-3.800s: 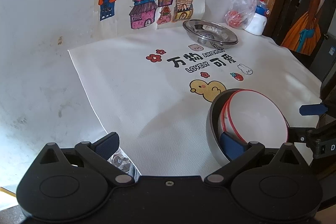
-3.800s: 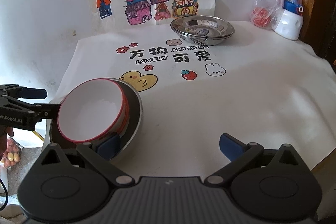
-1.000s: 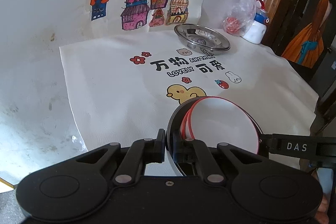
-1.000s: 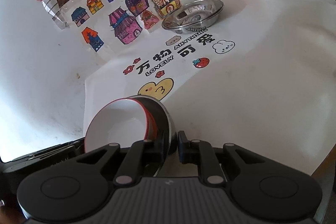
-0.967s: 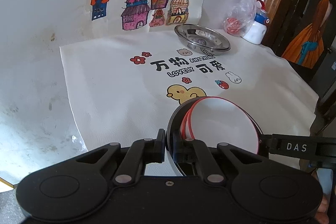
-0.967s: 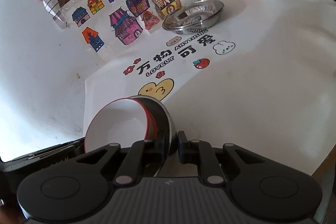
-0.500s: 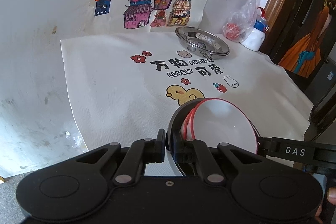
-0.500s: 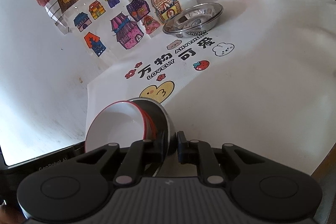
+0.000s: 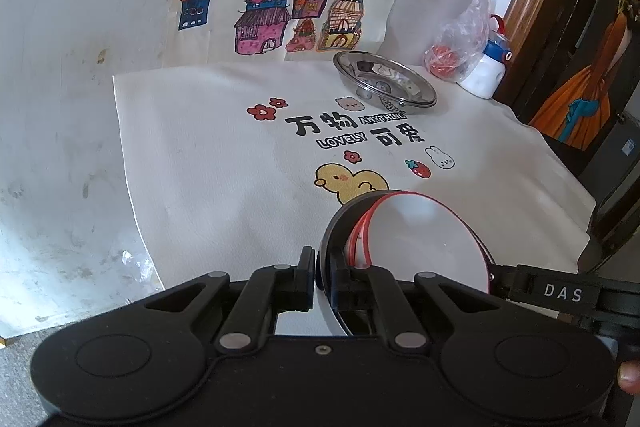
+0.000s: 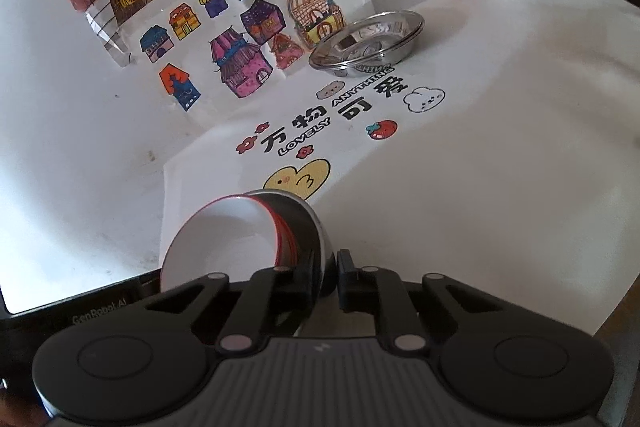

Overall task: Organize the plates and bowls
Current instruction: 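Lift the nested bowls and carry them toward the steel plate stack, then lower the nested bowls onto the stacked steel plates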

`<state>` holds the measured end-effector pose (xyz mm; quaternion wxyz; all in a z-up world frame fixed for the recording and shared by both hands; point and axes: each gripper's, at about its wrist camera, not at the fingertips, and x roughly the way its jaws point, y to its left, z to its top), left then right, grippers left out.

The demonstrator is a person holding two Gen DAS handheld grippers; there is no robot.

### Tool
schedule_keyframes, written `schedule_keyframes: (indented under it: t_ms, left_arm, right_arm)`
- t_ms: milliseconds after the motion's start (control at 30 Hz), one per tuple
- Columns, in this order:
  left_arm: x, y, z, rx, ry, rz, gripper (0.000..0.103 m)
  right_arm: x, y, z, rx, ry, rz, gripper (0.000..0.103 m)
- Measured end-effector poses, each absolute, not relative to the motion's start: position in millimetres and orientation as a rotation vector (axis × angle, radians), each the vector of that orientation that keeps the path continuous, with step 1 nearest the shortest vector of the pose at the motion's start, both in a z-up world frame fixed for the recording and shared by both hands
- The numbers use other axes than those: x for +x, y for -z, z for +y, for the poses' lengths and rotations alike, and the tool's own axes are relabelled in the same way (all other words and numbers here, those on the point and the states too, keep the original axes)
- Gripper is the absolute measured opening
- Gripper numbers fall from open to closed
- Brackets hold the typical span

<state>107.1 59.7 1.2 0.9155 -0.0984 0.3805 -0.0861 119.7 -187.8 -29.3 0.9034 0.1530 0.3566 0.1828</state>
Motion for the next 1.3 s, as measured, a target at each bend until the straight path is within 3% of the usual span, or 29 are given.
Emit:
schedule_keyframes:
  t_ms: [533, 1300]
  left_arm:
    - [127.1, -1.1, 47.5, -0.238, 0.183, 0.812, 0.004]
    - [257.9, -11.5, 15.6, -0.256, 0.208, 0.799, 0.004]
  right_arm:
    - [140.8, 23.8, -199.8, 0.333, -0.323, 0.734, 0.012]
    - [269.1, -8.9, -214.7, 0.321, -0.301, 0.682, 0.012]
